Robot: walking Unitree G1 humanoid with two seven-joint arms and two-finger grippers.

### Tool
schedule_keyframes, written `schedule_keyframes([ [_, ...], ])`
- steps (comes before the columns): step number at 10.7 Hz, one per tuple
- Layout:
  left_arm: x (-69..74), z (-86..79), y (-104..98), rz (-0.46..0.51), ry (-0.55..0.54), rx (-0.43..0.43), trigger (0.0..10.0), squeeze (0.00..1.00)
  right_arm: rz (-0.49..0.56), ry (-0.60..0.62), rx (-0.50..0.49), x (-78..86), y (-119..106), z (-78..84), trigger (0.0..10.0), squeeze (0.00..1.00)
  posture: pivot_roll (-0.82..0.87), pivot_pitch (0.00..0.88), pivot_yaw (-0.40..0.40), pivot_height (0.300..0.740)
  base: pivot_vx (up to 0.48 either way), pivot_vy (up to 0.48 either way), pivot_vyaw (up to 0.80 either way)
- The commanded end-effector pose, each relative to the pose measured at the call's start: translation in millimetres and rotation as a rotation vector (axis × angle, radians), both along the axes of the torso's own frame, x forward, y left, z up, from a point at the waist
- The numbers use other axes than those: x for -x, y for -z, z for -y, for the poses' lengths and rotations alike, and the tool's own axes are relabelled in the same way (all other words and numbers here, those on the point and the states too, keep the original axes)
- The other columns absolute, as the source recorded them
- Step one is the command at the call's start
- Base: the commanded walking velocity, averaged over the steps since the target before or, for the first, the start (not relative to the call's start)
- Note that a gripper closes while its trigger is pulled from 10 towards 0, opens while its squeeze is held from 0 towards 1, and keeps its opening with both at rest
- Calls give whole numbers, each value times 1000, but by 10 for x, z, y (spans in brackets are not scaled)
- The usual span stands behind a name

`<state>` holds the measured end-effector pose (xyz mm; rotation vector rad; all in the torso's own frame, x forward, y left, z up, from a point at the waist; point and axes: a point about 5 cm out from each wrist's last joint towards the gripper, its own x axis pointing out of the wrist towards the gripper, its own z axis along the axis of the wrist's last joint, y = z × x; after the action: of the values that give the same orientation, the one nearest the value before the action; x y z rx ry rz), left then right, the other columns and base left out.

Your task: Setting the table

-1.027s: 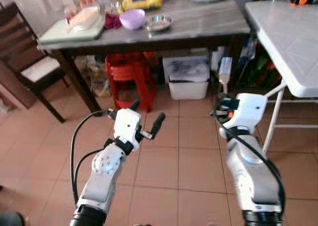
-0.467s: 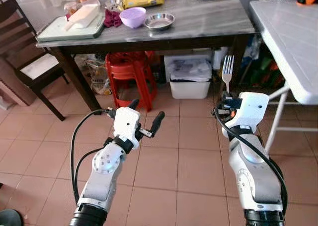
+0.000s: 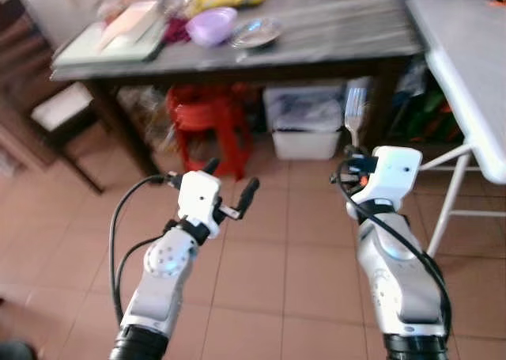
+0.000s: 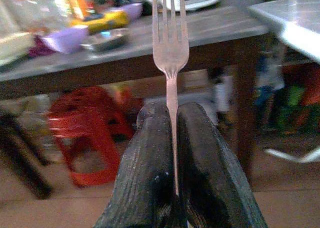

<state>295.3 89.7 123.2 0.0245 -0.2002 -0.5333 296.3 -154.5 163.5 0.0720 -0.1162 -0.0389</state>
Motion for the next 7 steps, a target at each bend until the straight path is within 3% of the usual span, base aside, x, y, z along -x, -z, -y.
schedule_keyframes([
  [1, -4, -102, 19, -6, -21, -18, 10000, 0, 12, -30, -13, -12, -20, -91, 10000, 0, -107, 83, 125, 740, 428, 0, 0],
  [7, -9, -72, 23, -10, -13, -13, 10000, 0, -5, -27, -2, 2, 45, -79, 10000, 0, -112, 84, 130, 740, 427, 0, 0],
])
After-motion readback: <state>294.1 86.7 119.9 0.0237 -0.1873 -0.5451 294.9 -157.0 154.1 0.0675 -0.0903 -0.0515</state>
